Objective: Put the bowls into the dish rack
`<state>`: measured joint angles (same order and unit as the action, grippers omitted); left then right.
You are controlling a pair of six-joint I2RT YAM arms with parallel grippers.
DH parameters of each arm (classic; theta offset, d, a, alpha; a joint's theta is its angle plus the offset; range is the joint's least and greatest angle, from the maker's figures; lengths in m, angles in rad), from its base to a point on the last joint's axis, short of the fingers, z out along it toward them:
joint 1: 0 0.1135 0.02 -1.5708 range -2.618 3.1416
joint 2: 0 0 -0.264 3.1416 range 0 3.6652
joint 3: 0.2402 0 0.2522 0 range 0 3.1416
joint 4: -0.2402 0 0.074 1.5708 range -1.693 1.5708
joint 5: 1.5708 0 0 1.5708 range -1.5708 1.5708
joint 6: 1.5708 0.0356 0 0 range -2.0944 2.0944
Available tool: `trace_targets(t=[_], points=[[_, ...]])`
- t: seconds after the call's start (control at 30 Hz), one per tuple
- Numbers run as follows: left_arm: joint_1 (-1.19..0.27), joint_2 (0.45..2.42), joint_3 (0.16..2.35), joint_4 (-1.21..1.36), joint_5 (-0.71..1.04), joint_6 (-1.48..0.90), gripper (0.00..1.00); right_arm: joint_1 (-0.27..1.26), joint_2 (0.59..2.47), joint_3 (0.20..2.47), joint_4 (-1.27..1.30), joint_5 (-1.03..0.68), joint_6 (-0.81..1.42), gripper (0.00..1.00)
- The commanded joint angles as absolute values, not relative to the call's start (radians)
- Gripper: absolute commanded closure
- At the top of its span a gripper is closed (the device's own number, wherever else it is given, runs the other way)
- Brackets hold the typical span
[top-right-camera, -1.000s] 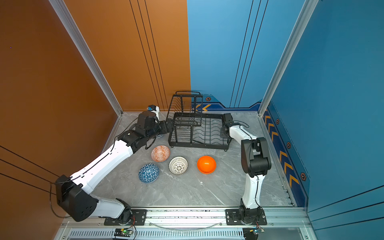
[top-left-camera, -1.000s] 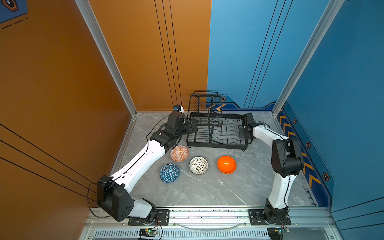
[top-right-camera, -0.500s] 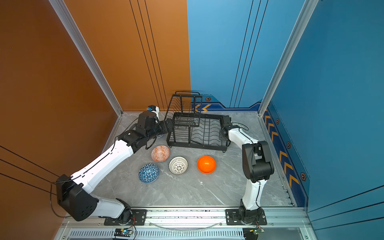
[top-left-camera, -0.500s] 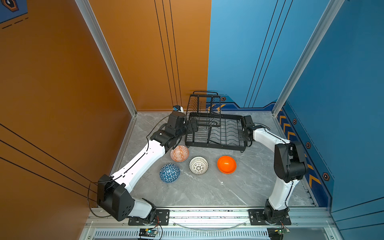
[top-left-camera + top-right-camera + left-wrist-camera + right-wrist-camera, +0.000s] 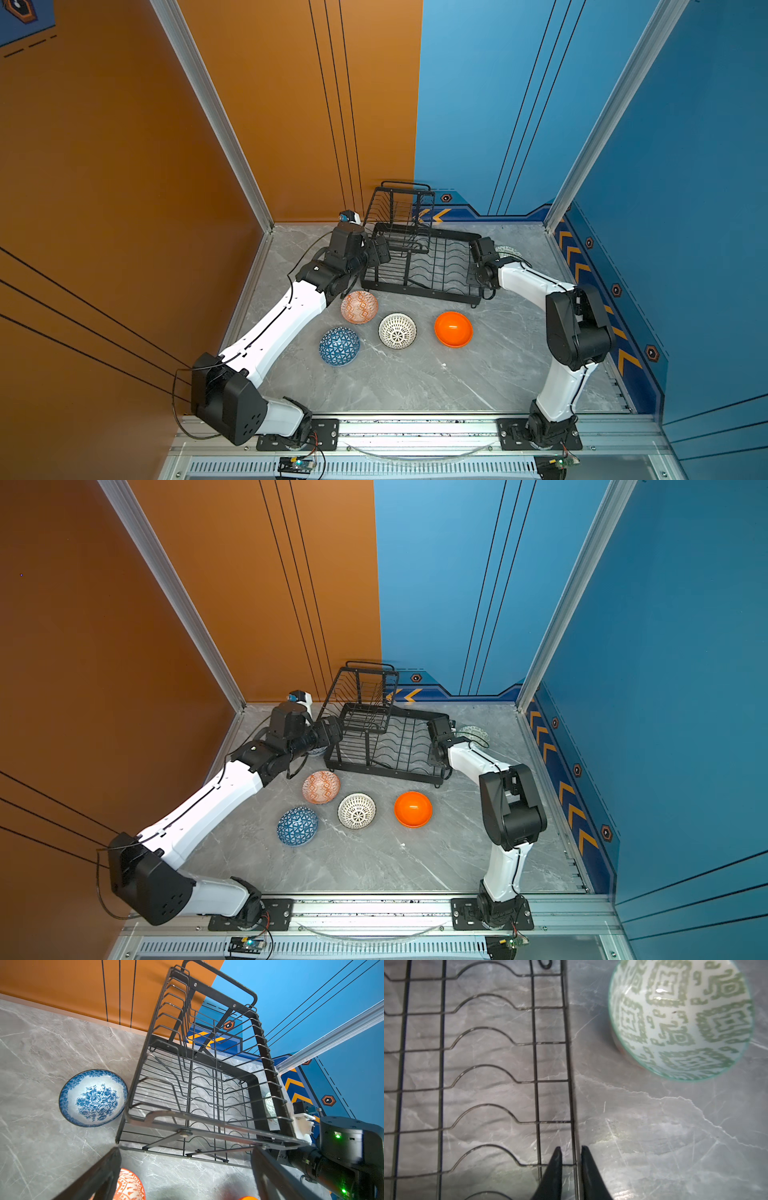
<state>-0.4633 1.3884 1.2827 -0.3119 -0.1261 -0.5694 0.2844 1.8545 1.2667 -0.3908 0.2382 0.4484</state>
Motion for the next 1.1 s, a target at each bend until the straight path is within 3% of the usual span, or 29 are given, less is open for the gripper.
trace_targets(t=[0.0,0.17,0.3,0.47,0.7,0.93,1.07], points=[[-0.448,1.315,1.248,-0.324,-0.121,-0.562,0.02,0.293,1.786,1.256,-0.407,0.209,0.475,0.7],[-0.425,1.256,1.196,-0.338,-0.103,-0.603,0.02,0.285,1.72,1.257,-0.466,0.232,0.453,0.28],[-0.423,1.207,1.14,-0.338,-0.082,-0.635,0.02,0.291,1.645,1.208,-0.485,0.248,0.463,0.01],[-0.435,1.132,1.059,-0.339,-0.052,-0.681,0.02,0.294,1.509,1.104,-0.503,0.255,0.558,0.0],[-0.501,1.005,0.909,-0.339,-0.039,-0.735,0.02,0.28,1.335,0.926,-0.425,0.078,0.616,0.0],[-0.604,0.989,0.809,-0.337,-0.024,-0.778,0.02,0.362,1.148,0.811,-0.464,0.063,0.599,0.0],[-0.672,1.032,0.803,-0.297,-0.024,-0.79,0.02,0.394,1.121,0.773,-0.489,-0.001,0.591,0.08]])
